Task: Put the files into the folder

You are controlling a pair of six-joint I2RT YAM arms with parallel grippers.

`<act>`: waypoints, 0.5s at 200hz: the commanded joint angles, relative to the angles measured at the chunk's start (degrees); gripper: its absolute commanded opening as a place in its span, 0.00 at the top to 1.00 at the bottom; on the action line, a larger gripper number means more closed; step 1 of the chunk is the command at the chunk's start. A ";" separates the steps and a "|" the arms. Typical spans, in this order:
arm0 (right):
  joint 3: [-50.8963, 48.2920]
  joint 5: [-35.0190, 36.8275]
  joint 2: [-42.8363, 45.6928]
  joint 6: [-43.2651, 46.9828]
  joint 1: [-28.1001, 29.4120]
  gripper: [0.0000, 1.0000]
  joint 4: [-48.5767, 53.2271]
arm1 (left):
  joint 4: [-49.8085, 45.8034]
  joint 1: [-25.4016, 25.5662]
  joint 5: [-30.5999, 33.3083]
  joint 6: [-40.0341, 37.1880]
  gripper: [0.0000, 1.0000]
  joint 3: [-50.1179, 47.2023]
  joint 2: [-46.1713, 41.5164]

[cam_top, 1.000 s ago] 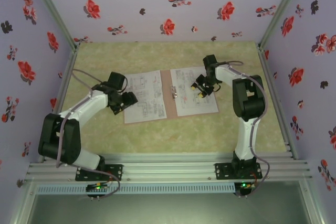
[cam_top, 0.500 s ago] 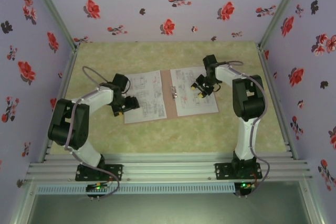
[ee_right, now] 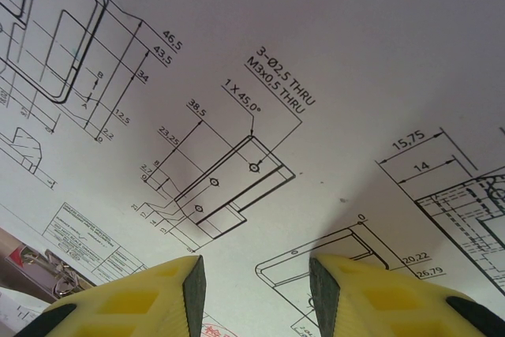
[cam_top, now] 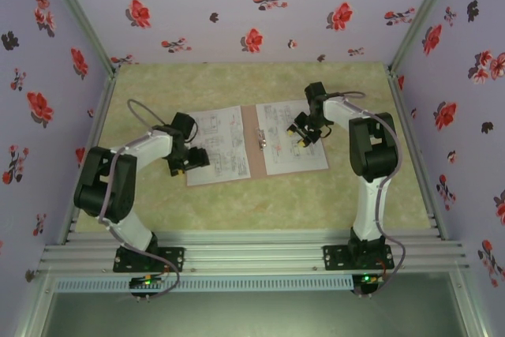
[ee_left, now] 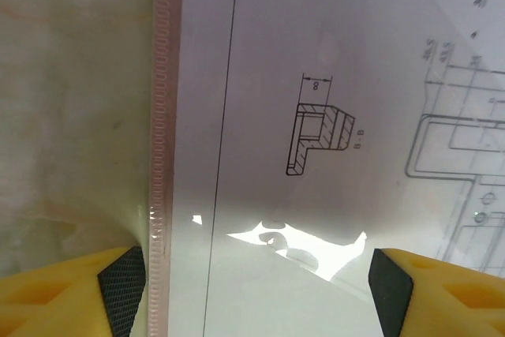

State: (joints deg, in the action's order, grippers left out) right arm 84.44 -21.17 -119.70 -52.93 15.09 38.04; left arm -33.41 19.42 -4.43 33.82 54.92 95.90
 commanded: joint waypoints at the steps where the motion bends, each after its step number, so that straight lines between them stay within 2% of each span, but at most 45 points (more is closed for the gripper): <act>1: -1.88 0.69 -5.21 0.28 1.71 0.57 3.52 | 0.76 0.53 -1.25 -0.78 0.22 -0.38 1.83; 54: -2.07 0.43 -5.45 0.28 1.87 0.57 3.52 | 3.95 1.23 -3.56 -1.70 0.26 0.14 -0.61; 100: -2.13 0.61 -5.70 0.54 1.79 0.57 3.88 | 2.06 1.37 -3.09 -1.47 0.27 1.98 -6.15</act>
State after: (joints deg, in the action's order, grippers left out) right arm 84.55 -21.17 -119.83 -52.93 15.27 38.09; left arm -33.61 19.57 -4.43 33.61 54.94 93.86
